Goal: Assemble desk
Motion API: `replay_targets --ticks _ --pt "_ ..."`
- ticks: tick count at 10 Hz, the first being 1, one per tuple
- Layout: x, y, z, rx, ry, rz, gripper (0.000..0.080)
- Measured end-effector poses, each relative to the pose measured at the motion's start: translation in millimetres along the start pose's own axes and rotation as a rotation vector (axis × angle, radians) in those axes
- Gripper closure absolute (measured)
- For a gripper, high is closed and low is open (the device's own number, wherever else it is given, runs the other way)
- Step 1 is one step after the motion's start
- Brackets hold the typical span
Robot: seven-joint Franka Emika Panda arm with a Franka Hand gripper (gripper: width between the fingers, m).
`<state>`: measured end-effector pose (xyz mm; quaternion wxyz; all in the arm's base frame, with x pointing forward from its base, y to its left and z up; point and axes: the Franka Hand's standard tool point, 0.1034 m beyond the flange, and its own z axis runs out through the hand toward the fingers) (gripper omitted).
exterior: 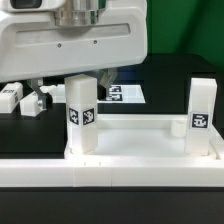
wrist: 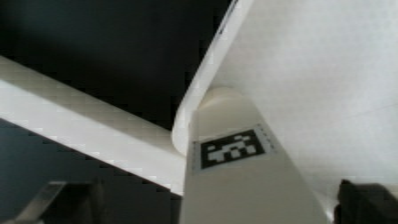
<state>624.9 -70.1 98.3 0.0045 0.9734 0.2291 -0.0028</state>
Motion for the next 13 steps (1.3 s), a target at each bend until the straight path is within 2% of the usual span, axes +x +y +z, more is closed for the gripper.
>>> replay_targets --ticks 1,3,4,5,6,11,13 --pt "-0.4 -0.1 1.0 0.001 -0.001 -0.025 0.0151" --pt "-0.5 -0.1 1.3 0.001 -0.002 -0.018 0.041" --pt "-0.6 -0.2 1.5 0.001 -0.002 -0.002 0.041" --pt "-0.8 -0.1 1.7 0.001 -0.003 -0.002 0.0511" --pt "-0.7 -0.2 1.7 0.002 -0.002 0.006 0.0511" --pt "0.0 -1.8 2.9 0.04 0.009 0.603 0.051" --pt "2.3 -4.0 3.2 0.045 0.004 0.827 0.0509"
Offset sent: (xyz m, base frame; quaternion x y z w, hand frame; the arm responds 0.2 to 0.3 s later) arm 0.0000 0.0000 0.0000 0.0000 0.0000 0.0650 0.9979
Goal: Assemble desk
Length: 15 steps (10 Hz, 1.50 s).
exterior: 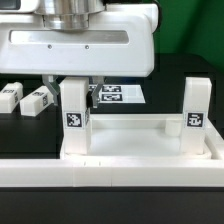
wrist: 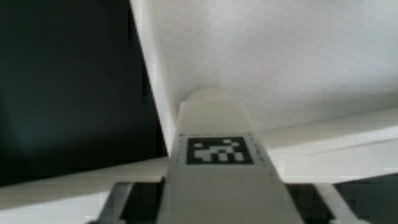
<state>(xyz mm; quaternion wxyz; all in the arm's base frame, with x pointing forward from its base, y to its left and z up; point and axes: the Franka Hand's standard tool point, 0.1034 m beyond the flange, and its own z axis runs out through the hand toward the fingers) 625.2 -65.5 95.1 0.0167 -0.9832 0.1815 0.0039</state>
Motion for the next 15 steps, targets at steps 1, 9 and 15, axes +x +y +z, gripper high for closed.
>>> replay_targets --ticks 1,9,15 --pt "-1.0 -1.7 0.2 0.005 -0.009 0.111 0.0509" --pt "-3.2 -3.7 -1.4 -0.005 -0.033 0.209 0.0356" --pt "-0.9 -2.2 -5.4 0.008 -0.04 -0.231 0.015"
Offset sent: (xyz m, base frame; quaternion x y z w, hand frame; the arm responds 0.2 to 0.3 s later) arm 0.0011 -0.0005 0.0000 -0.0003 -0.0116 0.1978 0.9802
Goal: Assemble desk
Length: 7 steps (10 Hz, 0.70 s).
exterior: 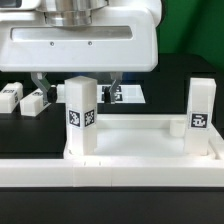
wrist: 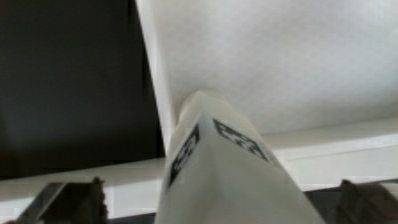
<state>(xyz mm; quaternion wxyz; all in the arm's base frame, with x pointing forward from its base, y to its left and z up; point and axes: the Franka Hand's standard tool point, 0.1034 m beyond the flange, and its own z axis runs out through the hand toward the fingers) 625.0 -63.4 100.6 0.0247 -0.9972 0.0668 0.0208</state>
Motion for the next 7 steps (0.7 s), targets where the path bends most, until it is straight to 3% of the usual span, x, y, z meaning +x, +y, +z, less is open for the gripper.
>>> replay_targets --ticks 2,4,7 --pt "-0.3 0.1 0.4 -0.001 -0.001 -0.092 0.015" --pt "0.9 1.8 -0.4 -0.052 -0.001 -0.386 0.015" --pt "1.7 2.4 -1.8 -0.076 -0.011 -0.633 0.015"
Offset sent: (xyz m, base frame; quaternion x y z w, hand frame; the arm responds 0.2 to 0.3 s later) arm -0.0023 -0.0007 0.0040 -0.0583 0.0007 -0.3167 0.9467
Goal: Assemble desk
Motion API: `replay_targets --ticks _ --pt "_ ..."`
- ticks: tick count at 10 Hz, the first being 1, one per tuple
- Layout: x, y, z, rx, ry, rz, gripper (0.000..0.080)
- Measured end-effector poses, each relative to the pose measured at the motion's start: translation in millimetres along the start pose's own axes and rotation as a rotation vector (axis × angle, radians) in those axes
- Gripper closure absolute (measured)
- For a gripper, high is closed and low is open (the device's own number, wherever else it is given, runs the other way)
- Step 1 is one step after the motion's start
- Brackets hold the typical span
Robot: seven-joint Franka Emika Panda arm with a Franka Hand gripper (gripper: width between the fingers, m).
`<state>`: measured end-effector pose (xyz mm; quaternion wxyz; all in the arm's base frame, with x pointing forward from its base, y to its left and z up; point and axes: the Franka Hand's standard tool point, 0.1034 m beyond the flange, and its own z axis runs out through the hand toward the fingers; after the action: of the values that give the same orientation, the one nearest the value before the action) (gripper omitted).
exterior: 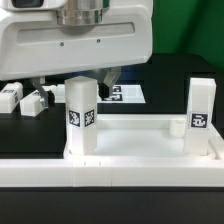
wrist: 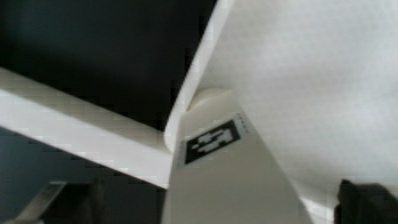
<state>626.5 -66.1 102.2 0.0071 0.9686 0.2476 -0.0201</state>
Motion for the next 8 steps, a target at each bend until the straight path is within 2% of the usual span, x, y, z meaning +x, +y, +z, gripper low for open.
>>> replay_targets --ticks 1,3,4,5,8 --pt "0.0 -0.1 0.0 -0.004 -0.003 -0.066 0.015" --pt "-0.5 0.4 0.3 -0.006 -0.006 -0.162 0.0416" --pt "-0.7 0.5 0.6 -0.006 -0.007 -0.161 0.0416" --pt "-0.9 0.3 0.8 -0.005 -0.007 -0.153 0.0511" --pt "-0.8 0.1 1.2 -0.003 -0.006 -0.11 0.0511"
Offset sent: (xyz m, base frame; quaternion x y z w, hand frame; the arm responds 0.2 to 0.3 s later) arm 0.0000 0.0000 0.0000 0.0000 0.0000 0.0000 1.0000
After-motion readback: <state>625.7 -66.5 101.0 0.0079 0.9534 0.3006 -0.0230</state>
